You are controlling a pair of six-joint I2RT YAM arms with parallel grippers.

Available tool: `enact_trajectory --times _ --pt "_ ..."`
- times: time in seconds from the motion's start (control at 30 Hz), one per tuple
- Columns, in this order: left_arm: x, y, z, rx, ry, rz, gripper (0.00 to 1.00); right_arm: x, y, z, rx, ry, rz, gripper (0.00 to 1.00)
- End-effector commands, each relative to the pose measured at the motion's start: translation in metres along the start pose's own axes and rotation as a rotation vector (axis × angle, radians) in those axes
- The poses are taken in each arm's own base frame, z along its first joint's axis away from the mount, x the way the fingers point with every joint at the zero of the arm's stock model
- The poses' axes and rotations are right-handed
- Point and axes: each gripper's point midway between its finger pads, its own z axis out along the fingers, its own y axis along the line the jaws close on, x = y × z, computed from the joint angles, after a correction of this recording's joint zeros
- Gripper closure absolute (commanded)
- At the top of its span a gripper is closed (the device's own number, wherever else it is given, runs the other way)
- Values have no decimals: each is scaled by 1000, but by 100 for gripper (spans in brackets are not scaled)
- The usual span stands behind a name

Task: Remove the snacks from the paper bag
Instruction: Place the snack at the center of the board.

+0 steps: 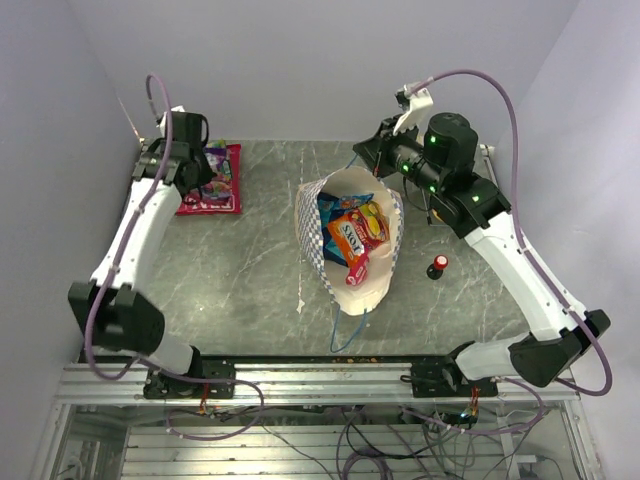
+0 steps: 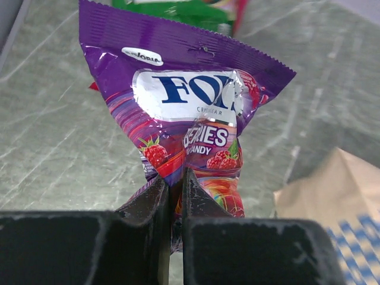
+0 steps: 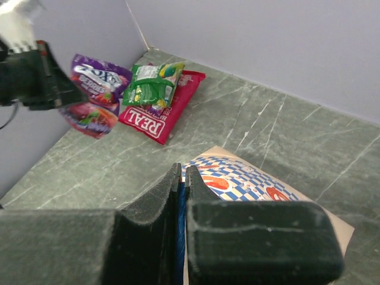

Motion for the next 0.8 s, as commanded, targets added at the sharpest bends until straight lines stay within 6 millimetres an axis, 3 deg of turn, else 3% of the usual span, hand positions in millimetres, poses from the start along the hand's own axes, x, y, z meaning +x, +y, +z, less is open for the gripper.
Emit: enact_trajectory --times 0.0,0.2,0.27,0.4,0.57,0.77 --pt "-5 19 44 20 58 -123 93 -9 4 -17 -6 -31 26 100" --pt "-47 20 101 51 23 -204 93 -17 3 -22 8 -37 22 100" --pt "-52 16 122 53 28 -191 93 -21 2 -23 13 -41 11 100" --pt "-56 15 163 74 42 -196 93 -20 1 -21 17 -37 1 100" --pt "-63 18 198 84 39 -195 93 -23 -5 -21 48 -40 -14 100" --pt "-42 22 237 125 89 -243 93 -21 -15 -22 99 -31 -23 100"
